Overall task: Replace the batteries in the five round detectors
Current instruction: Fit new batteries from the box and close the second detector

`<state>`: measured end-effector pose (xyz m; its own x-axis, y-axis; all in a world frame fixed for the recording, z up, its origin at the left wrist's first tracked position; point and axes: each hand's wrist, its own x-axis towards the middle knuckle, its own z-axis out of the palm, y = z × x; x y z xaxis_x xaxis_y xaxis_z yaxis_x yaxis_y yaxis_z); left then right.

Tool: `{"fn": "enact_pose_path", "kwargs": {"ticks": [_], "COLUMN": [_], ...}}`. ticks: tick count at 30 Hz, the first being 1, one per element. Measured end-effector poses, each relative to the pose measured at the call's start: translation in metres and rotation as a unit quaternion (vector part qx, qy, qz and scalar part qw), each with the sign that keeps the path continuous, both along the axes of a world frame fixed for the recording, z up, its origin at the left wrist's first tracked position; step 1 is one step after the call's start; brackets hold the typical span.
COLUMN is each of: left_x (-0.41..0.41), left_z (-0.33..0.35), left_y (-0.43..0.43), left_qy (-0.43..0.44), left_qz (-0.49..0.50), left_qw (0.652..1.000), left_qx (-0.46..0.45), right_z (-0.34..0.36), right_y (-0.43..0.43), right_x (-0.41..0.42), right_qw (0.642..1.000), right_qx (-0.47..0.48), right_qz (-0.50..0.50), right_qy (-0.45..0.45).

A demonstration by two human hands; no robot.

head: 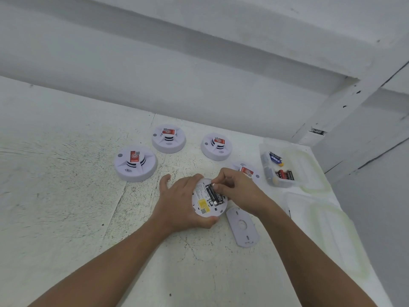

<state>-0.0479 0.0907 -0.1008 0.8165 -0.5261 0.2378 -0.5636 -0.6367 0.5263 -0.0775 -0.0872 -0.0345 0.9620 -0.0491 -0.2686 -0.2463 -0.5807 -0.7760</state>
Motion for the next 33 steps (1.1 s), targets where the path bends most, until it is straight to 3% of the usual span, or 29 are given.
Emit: {"fn": "enact_pose_path", "kwargs": {"ticks": [17,25,33], "left_x": [0.0019,0.0009,0.0019], "left_z": [0.0046,0.003,0.0015], "left_y": [0.0012,0.0013,0.0003], "left_qy": [0.029,-0.002,-0.026], "left_qz": [-0.01,-0.011,-0.002], "left_qw": [1.0,1.0,1.0], "left_qx": [0.005,-0.009,-0.016], "right_z": [0.0019,-0.0001,-0.0036], "right_y": [0.002,0.0053,0.0085], "right_x": [0.0036,0.005,0.0067], "right_qw": [0.998,0.985,0.992], "right_qx": [0.02,0.127,0.084], "right_qz": [-0.026,-0.089,-0.082], "right_qy": [0.051,0.08,0.057]}}
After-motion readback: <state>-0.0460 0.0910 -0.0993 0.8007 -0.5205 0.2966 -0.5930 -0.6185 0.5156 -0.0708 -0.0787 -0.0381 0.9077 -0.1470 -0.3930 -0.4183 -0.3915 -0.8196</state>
